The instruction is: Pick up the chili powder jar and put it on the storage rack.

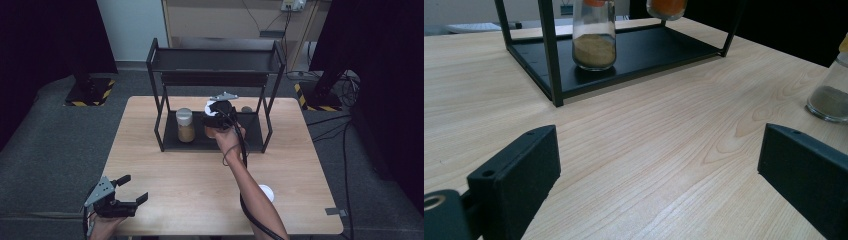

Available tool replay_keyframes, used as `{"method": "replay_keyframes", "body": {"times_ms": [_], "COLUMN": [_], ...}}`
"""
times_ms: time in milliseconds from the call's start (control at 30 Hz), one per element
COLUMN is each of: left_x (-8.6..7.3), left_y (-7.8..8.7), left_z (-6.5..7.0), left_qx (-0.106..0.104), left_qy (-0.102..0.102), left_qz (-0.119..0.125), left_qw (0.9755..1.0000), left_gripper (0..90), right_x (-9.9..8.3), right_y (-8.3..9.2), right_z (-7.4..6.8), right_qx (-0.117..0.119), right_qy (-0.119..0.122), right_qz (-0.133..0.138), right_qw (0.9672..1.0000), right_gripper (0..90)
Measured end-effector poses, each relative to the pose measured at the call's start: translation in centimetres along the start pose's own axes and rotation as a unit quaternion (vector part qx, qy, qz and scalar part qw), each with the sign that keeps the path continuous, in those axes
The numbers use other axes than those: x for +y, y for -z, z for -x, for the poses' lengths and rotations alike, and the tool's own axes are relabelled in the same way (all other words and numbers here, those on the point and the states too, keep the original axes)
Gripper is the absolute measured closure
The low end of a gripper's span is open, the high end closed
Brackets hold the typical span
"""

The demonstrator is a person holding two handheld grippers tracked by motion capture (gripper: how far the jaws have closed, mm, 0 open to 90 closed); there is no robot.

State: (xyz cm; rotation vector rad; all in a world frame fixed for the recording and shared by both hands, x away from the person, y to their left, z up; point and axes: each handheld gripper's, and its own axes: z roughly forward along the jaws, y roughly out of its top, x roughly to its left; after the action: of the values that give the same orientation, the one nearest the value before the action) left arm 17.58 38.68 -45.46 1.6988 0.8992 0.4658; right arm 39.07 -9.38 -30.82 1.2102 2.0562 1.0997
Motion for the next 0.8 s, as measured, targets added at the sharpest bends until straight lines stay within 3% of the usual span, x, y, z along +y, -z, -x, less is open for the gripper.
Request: {"method": "replay_keyframes", "body": {"times_ms": [500,800], "left_x": [-0.1,-0.1], "left_y": [0.0,0.0], "left_z": [-0.1,-0.2], "left_qx": [0.000,-0.001], "left_qy": [0.002,0.002], "left_qz": [0.001,0.001], "left_qw": [1.0000,1.0000], "left_gripper": [2.4,2.5], "right_x": [-0.9,-1.6], "right_y": [-3.7,-4.9], "right_z": [-0.6,-0.5], "right_qx": [-0.018,-0.023], "right_qy": [-0.003,-0.010], "right_qz": [-0.022,-0.033], "right_qw": [0.9996,0.9992], "right_gripper": [31.0,31.0]}}
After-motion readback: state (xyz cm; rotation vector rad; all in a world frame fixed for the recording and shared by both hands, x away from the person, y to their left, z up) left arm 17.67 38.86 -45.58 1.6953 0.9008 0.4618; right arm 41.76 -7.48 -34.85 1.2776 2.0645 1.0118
